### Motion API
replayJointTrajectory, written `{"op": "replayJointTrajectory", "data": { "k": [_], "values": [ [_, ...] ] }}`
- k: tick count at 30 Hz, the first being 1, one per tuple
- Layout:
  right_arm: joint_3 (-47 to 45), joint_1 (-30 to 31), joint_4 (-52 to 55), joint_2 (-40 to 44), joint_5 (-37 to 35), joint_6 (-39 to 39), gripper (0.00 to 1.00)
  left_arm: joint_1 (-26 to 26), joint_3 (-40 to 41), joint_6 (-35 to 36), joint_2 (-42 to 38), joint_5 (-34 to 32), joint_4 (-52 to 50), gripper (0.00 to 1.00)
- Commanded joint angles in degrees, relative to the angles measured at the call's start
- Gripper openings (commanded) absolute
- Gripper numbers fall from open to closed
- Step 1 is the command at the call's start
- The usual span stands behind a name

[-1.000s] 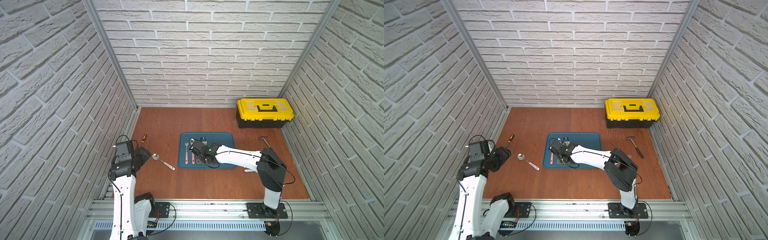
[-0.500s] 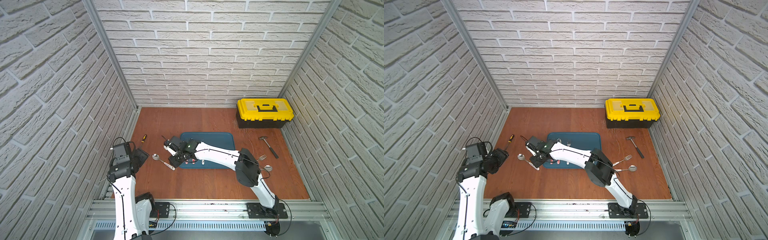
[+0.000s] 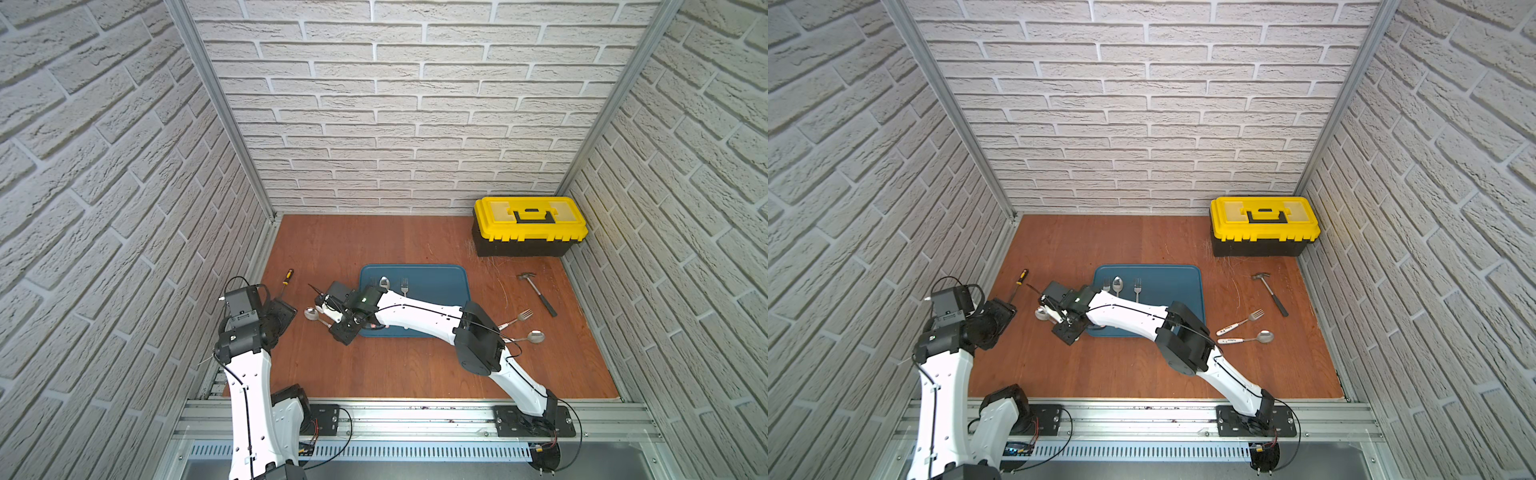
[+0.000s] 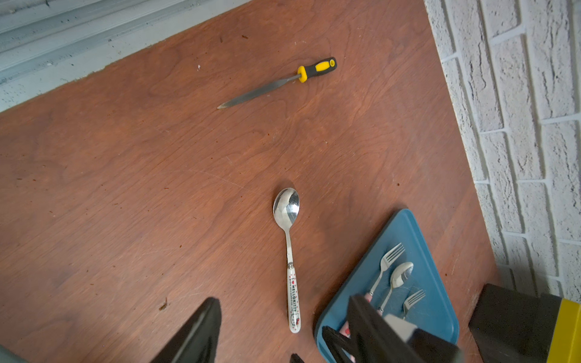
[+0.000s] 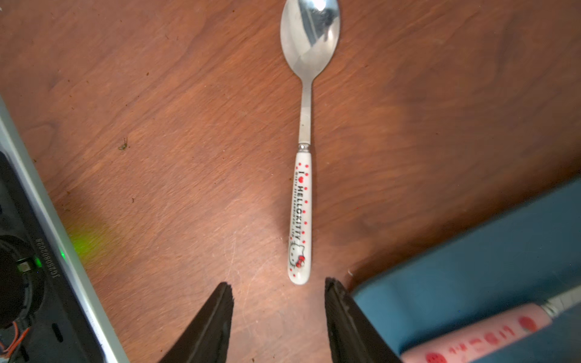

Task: Set the spoon and fork side by side
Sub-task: Pick up the spoon from the center of the board.

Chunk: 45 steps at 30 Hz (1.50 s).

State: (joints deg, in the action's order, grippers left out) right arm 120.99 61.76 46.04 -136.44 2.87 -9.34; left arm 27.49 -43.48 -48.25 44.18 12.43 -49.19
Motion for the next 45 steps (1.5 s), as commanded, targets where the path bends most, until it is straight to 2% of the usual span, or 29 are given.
{"op": "replayJointTrajectory", "data": {
  "k": [1,14,25,29,35,40,43,44,45],
  "values": [
    [2.47,0.38,0.45,-2.35,0.12,1.87,0.53,0.45,0.7,0.01,-0.08,1.0,1.83,0.69],
    [5.78,0.48,1.02,-6.15,-3.46,2.76,0.54,0.43,1.88,0.26,-0.67,1.93,2.55,0.69],
    [6.48,0.38,2.03,-9.18,-2.69,1.57,0.5,0.41,2.16,0.91,-0.96,1.85,2.52,0.69],
    [6.47,0.38,3.54,-9.28,-5.54,-0.13,0.4,0.36,2.34,1.16,-1.16,1.76,2.57,0.69],
    [6.34,0.39,5.37,-8.97,-8.45,-2.13,0.33,0.39,2.71,1.4,-1.42,1.67,2.64,0.69],
    [5.71,0.5,4.99,-8.24,-8.14,-2.36,0.25,0.33,2.74,1.59,-1.43,1.6,2.78,0.69],
    [5.52,0.64,4.75,-8.23,-7.14,-2.07,0.11,0.36,2.68,1.7,-1.56,1.56,2.7,0.69],
    [5.49,0.73,4.76,-8.29,-7.37,-2.14,0.04,0.29,2.71,1.75,-1.51,1.52,2.7,0.69],
    [5.37,0.92,4.63,-8.26,-7.4,-2.02,0.03,0.34,2.73,1.74,-1.62,1.52,2.73,0.69]
  ]
}}
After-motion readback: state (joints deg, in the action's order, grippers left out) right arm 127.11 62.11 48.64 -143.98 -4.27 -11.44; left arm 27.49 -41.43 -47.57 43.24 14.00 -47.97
